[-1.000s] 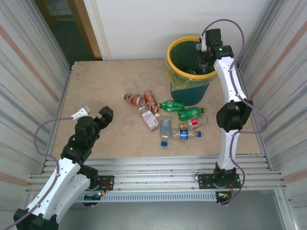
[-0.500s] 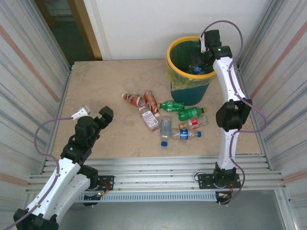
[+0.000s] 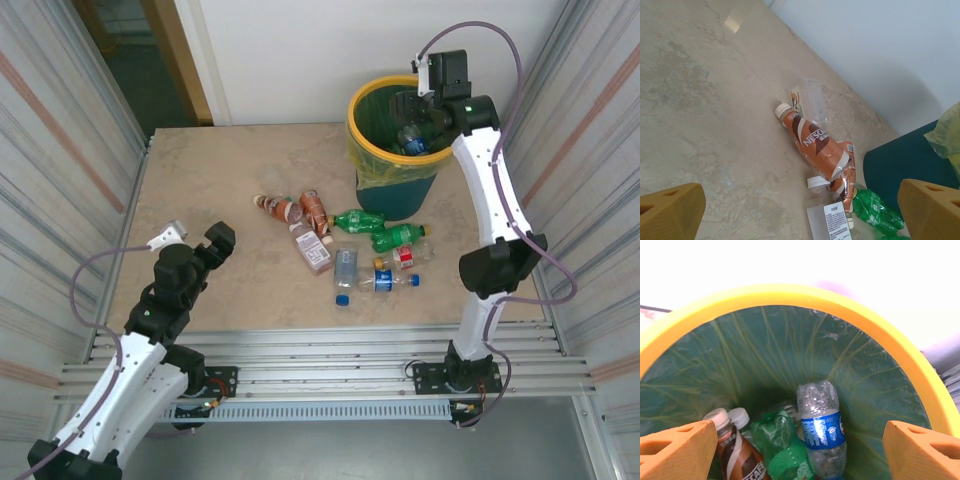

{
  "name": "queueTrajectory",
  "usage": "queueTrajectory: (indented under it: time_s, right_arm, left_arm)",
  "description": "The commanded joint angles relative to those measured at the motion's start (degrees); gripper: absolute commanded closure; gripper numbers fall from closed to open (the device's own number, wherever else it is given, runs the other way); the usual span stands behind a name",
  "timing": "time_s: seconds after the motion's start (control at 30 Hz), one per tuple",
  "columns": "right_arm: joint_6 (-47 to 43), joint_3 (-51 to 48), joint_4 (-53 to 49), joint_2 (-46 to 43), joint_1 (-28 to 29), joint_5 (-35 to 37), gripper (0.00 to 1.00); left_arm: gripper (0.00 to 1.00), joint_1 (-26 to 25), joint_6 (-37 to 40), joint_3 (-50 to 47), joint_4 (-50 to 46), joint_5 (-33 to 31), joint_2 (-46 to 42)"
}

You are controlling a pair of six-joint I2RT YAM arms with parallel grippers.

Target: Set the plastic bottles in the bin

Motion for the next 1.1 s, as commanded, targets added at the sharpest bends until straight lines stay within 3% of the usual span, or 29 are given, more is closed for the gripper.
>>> queueTrajectory:
  time_s: [0.0, 0.13, 0.3, 0.73, 1.07]
  right_arm:
    - [-0.53, -3.43, 3.44, -4.57, 1.43, 1.98, 0.15]
    - [0.34, -9.30, 6.32, -9.80, 3.31, 3.61, 0.12]
    - [0.44, -19.02, 10.92, -17.55, 6.52, 7.32, 0.00]
    - [5.44, -44.26, 16.10, -35.73, 13.48, 14.47, 0.02]
    - [15.41, -63.34, 16.87, -48.28, 13.30, 18.52, 0.02]
  left_arm:
    - [0.01, 0.10, -0.40, 0.33, -0.20, -0.85, -0.82]
    - [0.01, 0.10, -0.33, 0.41, -0.32, -0.87, -0.82]
    - [0.01, 0.10, -0.25, 0.41, -0.26, -0.68, -0.60]
    - [0.01, 0.10, -0.38, 0.38, 0.23, 0.32, 0.07]
    - [0.01, 0.08, 0.33, 3.92, -0.11, 4.54, 8.48]
